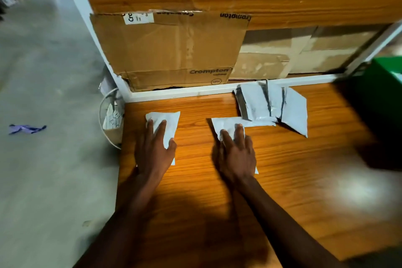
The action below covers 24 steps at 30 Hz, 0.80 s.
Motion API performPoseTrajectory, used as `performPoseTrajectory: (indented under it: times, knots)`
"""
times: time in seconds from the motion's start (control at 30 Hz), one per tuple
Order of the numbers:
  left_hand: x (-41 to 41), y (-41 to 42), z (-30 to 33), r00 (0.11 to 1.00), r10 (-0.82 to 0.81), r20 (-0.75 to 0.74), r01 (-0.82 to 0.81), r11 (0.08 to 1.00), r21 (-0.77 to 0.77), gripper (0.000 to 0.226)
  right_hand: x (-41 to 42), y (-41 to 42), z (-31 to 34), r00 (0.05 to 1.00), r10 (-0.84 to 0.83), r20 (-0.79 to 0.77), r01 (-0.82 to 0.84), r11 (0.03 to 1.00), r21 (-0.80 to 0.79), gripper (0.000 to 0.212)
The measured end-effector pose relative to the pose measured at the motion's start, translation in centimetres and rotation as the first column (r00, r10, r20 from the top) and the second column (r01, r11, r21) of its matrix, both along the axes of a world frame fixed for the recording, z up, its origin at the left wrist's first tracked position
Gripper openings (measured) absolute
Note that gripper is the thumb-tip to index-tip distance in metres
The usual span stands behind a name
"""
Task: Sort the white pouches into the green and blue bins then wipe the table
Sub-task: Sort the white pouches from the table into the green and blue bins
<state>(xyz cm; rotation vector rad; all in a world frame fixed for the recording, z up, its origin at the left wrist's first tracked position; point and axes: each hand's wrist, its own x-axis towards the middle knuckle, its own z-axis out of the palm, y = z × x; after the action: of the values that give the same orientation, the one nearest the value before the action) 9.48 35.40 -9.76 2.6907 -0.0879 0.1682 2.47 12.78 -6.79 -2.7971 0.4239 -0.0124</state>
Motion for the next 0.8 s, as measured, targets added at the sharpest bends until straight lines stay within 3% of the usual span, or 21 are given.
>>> performPoseTrajectory:
  times: [0.17,0.47,0.8]
  knots:
    - [-3.5,-2.0,1.3,0.995,-0.073,0.075,0.076,0.996,-0.043,0.066,-3.6,-0.6,0.2,0.993,-0.046,0.109,0.043,0.998,0.036,0.047]
    - [-9.9,-11.2,3.4,0.972,-0.22,0.087,0.233,0.954,-0.187,0.063,-12.9,-4.8,2.2,0.932,-0.221,0.289,0.198,0.974,0.107,0.047]
    - [-20.9,-29.0,6.6,0.868,-0.472,0.155,0.497,0.828,-0.261,0.062,-25.6,-19.4,2.9,0.79,-0.494,0.364,0.456,0.869,0.191,0.049]
